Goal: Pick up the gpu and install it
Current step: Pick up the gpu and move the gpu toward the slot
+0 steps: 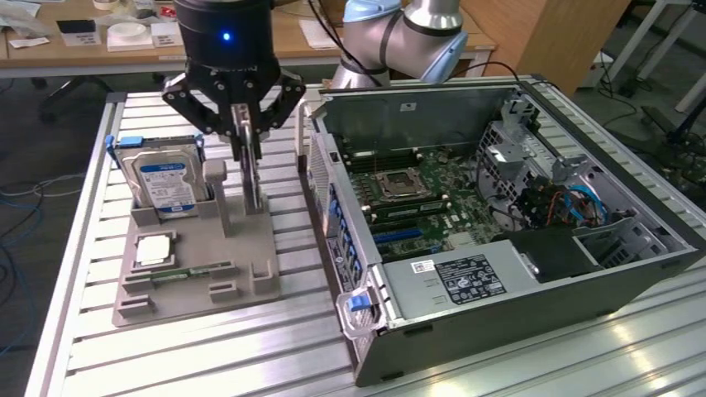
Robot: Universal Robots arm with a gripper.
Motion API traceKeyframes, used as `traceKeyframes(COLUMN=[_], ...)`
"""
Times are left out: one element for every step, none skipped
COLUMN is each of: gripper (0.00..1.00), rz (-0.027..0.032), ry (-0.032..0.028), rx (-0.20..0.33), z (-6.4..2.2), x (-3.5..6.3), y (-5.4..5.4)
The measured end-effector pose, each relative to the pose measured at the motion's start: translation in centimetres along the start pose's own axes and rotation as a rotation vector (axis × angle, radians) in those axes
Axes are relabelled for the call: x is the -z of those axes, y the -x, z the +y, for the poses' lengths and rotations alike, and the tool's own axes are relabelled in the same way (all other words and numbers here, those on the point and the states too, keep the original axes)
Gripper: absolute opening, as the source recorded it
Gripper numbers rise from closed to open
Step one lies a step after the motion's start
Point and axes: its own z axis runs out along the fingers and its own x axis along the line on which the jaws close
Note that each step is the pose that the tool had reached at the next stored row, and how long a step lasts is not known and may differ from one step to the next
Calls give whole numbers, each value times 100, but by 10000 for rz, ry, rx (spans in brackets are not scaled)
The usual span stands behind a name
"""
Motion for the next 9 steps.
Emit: traceKeyframes(gripper=[27,27,27,27,27,27,27,27,27], rz=[-1,-1,-2,-1,-1,-2,-1,-2,-2], ry=[1,1,1,1,1,1,1,1,1], rx=[1,0,1,0,0,1,1,0,0], z=[1,2,3,4,5,6,7,8,9], x=[22,46,69,94,116,139,162,182,197], y=[1,1,2,2,2,3,4,4,4])
